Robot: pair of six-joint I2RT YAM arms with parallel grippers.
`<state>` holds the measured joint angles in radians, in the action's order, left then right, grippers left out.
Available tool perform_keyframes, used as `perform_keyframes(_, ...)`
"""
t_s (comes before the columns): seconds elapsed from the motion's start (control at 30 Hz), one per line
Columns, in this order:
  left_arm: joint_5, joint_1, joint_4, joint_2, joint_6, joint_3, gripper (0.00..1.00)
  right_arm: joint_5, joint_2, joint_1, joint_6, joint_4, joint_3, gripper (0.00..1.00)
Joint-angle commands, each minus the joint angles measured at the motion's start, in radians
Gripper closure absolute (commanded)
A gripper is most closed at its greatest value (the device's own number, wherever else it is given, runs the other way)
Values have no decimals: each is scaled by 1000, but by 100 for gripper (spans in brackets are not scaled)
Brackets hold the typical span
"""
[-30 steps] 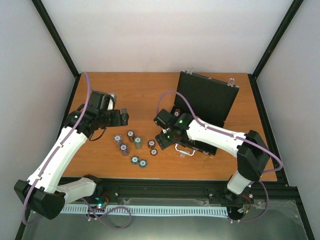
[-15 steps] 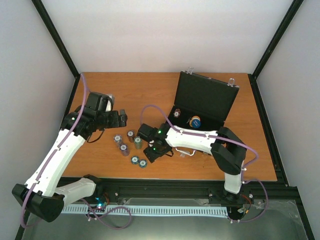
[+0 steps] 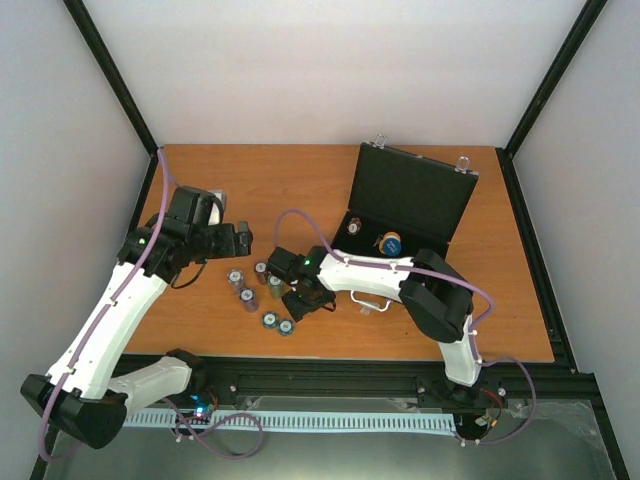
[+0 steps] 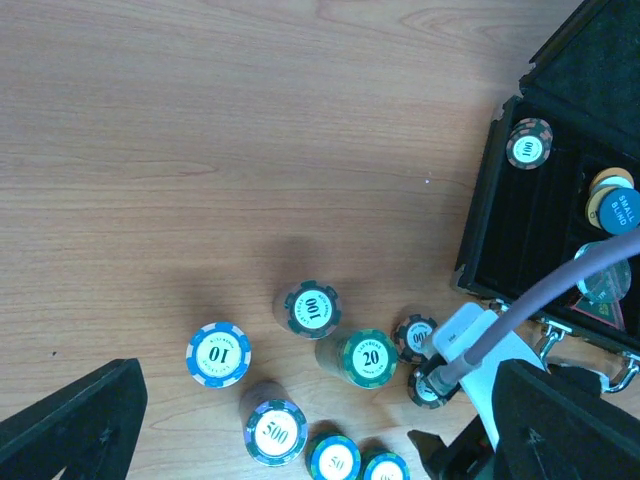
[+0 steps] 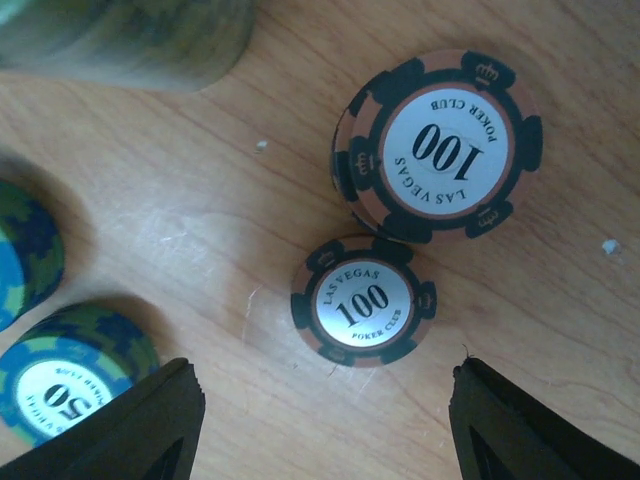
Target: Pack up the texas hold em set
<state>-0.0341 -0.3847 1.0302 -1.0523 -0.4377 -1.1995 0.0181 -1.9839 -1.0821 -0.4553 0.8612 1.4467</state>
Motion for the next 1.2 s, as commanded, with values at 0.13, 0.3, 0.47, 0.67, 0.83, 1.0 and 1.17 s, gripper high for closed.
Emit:
perform_keyframes(0.13, -4, -3, 18, 16, 27, -25, 3, 17, -51, 13, -13, -19, 38, 33)
perform_keyframes(0.3, -6, -3, 13, 15, 31, -20, 3, 19, -65, 14, -8, -28, 29, 35)
perform_keyframes(0.47, -6, -3, 8, 11, 30, -15, 3, 35, -69, 24, -10, -40, 14, 36)
perform_keyframes(0.67, -6, -3, 2, 2, 29, -15, 3, 34, -80, 34, -4, -41, 11, 37)
perform_keyframes(0.83, -7, -3, -1, -2, 29, -15, 2, 20, -89, 37, 8, -51, -5, 39)
perform_keyframes(1.0, -11, -3, -2, -4, 28, -12, 3, 15, -94, 45, 13, -55, -12, 42)
perform_keyframes(1.17, -12, -3, -7, -13, 28, -12, 2, 2, -95, 47, 23, -49, -12, 53)
